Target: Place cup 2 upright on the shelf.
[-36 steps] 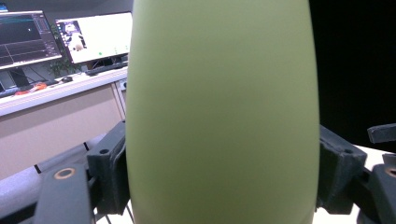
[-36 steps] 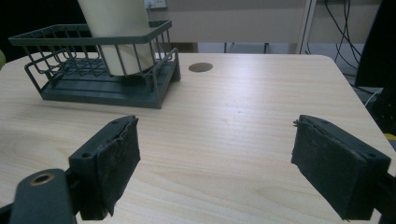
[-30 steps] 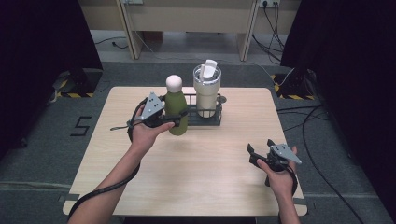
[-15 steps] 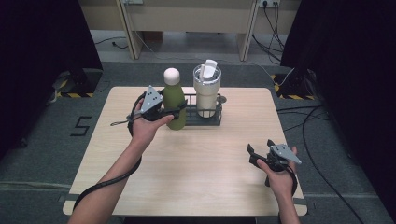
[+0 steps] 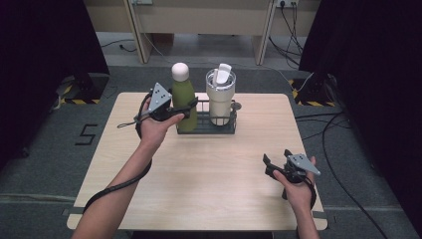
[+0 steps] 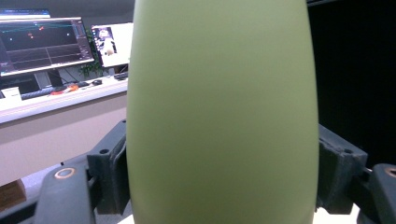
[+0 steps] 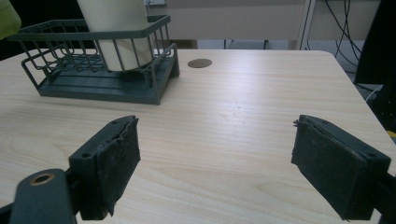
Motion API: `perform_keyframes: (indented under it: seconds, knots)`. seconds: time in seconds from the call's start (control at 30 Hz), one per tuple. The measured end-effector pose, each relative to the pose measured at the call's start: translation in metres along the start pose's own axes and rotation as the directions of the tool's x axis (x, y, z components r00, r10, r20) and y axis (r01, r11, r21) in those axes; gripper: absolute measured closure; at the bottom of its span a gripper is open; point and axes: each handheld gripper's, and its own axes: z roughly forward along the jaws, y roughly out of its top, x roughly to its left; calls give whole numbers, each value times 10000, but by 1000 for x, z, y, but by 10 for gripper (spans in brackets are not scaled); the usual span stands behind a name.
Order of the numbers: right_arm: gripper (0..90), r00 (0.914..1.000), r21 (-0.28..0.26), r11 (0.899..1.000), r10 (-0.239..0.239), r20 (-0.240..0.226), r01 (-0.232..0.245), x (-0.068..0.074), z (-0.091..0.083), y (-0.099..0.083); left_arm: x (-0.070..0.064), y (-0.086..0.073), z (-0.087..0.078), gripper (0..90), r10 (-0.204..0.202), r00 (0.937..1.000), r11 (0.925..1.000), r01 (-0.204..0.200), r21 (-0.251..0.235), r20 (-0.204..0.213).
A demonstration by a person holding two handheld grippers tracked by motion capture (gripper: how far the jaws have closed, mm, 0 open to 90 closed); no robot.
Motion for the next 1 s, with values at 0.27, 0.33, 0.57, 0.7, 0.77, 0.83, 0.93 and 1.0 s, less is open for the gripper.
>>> perform_keyframes:
  seconds: [0.27, 0.33, 0.57, 0.7, 0.77, 0.83, 0.93, 1.0]
  knots:
    - [150, 10000, 45, 10000, -21, -32, 21, 1, 1, -1, 5, 2, 7, 222, -99, 9997, 9999, 98, -30, -208]
    - [150, 10000, 26, 10000, 4, -7, -4, 0, 1, -1, 7, 4, 9, 223, -126, 9997, 9999, 125, -62, -215]
    - [150, 10000, 21, 10000, 6, 0, -6, 0, 1, -1, 9, 6, 14, 222, -132, 9995, 9999, 130, -74, -281]
    - [150, 10000, 72, 10000, 57, -14, -57, 0, 2, -2, 12, 7, 17, 222, -208, 9992, 9998, 206, -62, -352]
    - [150, 10000, 82, 10000, 42, -19, -41, 0, 2, -2, 13, 7, 18, 223, -184, 9991, 9998, 182, -48, -384]
    - [150, 10000, 80, 10000, 33, -24, -32, 0, 2, -2, 15, 8, 19, 223, -213, 9989, 9998, 211, -60, -422]
    - [150, 10000, 82, 10000, 50, -16, -49, 0, 2, -2, 17, 9, 21, 222, -226, 9986, 9997, 223, -58, -472]
    - [150, 10000, 80, 10000, 22, -16, -22, 0, 2, -3, 18, 9, 21, 223, -252, 9984, 9997, 249, -72, -510]
